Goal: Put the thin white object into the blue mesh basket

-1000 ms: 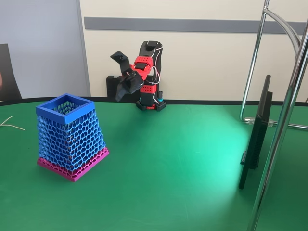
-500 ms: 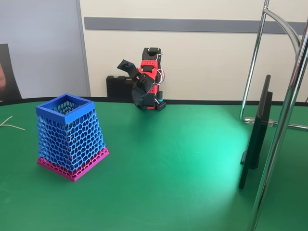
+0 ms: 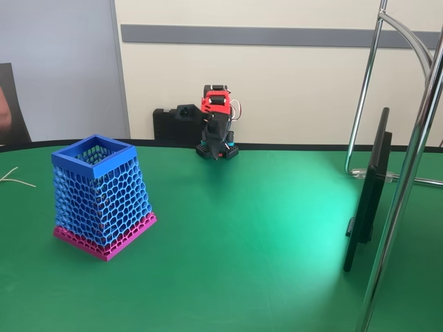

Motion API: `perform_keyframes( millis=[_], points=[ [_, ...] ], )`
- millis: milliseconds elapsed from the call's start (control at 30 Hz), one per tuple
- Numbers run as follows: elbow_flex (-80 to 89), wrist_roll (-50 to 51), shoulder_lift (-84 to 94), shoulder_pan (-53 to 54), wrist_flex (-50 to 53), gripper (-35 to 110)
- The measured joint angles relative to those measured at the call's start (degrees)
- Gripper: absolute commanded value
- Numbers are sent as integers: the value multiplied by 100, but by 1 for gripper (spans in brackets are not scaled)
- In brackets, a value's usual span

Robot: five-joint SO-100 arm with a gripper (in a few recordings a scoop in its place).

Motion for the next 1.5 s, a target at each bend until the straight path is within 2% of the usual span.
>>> perform_keyframes(
  millis=[200,400,500,767,1500],
  points=[
    [0,272,826,-26,1310,33],
    [0,492,1020,-35,1846,9],
    [0,668,1028,-35,1925,1],
    [0,1099,1028,-35,2127,1],
    [0,1125,1028,-35,2127,1]
  ],
)
